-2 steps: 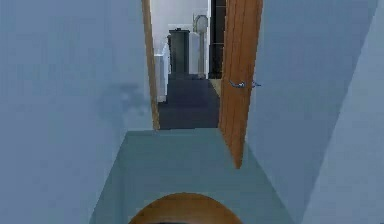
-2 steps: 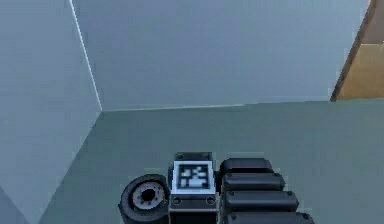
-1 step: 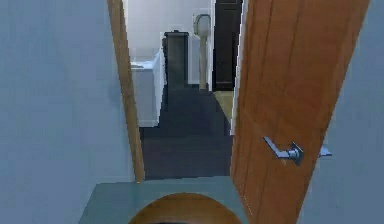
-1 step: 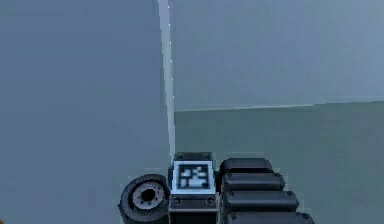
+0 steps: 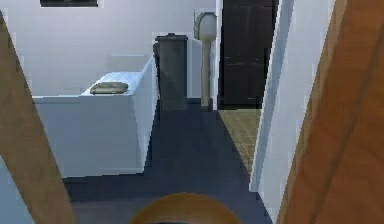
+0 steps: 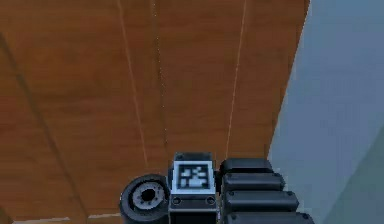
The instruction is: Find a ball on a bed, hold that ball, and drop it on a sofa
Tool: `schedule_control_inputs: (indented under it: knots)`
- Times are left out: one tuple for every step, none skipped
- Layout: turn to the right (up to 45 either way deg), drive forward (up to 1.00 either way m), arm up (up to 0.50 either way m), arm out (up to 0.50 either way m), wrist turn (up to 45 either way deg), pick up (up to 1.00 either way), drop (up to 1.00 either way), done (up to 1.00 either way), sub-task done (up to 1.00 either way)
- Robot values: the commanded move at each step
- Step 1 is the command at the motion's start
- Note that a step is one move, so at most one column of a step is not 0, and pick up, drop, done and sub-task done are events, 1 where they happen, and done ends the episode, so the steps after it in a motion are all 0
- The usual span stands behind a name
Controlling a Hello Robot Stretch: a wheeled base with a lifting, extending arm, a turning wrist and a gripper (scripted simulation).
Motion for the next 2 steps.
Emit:
schedule_control_inputs:
  knots:
    - [3.0,0.00,0.00,0.00,0.0,0.00,0.00,0.00,0.00]
    - [0.0,0.95,0.00,0.00,0.0,0.00,0.00,0.00,0.00]
